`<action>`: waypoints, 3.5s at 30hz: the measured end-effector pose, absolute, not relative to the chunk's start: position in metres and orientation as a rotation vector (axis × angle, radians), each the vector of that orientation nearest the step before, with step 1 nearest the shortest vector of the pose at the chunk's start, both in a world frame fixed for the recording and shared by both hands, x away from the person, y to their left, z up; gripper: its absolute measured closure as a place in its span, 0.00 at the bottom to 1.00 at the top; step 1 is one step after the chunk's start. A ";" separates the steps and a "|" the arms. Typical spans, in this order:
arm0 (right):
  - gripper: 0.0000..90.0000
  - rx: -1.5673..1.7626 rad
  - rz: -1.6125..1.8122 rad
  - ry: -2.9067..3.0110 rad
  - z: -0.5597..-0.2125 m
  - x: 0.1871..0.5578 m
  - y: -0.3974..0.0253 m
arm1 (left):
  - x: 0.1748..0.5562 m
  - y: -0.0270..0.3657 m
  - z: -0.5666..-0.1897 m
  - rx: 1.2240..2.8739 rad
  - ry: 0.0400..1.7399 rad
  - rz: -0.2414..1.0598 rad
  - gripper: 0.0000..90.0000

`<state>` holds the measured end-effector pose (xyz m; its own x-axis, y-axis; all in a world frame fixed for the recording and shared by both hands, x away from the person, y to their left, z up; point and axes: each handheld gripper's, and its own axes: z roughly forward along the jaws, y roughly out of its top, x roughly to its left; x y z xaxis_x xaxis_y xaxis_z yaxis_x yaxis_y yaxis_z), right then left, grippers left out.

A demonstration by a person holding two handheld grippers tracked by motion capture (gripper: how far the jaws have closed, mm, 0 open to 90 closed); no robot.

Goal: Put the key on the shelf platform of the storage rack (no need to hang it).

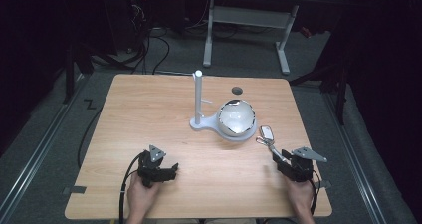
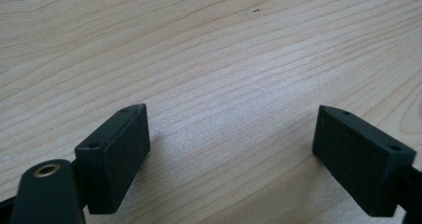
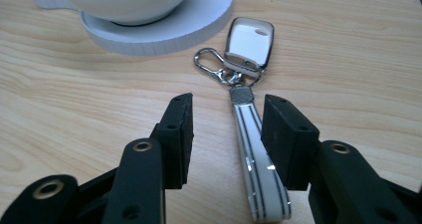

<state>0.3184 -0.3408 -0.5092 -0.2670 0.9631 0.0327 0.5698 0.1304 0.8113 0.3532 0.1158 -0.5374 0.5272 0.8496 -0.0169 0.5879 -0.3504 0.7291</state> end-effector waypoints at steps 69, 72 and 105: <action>0.83 1.447 1.030 1.940 -0.486 0.352 -0.356 | 0.353 0.116 -0.537 2.072 1.163 0.483 0.17; 0.83 1.425 1.048 1.926 -0.478 0.351 -0.358 | 0.353 0.116 -0.537 2.072 1.163 0.483 0.17; 0.83 1.310 1.221 1.972 -0.436 0.333 -0.345 | 0.353 0.116 -0.537 2.072 1.164 0.483 0.17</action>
